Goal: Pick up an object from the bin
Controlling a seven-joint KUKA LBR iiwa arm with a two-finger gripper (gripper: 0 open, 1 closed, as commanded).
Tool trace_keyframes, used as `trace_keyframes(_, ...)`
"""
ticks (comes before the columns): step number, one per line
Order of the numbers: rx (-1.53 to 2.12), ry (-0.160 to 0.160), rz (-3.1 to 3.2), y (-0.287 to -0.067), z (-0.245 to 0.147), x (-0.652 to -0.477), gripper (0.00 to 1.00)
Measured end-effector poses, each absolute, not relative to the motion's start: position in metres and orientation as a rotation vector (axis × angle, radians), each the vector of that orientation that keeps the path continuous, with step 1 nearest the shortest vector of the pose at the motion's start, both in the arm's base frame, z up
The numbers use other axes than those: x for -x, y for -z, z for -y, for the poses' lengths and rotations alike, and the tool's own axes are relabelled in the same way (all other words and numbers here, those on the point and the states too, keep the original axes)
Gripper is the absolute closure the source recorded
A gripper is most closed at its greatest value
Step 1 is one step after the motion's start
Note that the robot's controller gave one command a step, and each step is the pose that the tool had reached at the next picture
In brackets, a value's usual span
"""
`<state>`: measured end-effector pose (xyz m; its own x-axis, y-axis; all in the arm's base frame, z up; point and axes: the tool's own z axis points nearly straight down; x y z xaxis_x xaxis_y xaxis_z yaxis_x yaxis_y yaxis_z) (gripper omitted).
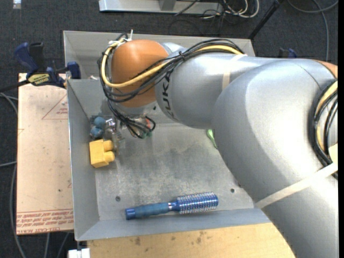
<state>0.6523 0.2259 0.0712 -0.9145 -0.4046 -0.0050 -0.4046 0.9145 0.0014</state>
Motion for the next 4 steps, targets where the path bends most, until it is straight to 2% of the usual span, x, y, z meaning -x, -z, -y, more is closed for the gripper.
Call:
trace_keyframes(1,0.845,-0.004,-3.013,-0.196,-0.243,-0.636,1.0)
trace_keyframes(2,0.61,-0.003,-3.083,-0.149,-0.239,-0.628,1.0)
trace_keyframes(3,1.067,-0.001,-2.955,-0.167,-0.2,-0.546,1.0)
trace_keyframes(4,0.779,-0.001,-3.041,-0.155,-0.183,-0.57,1.0)
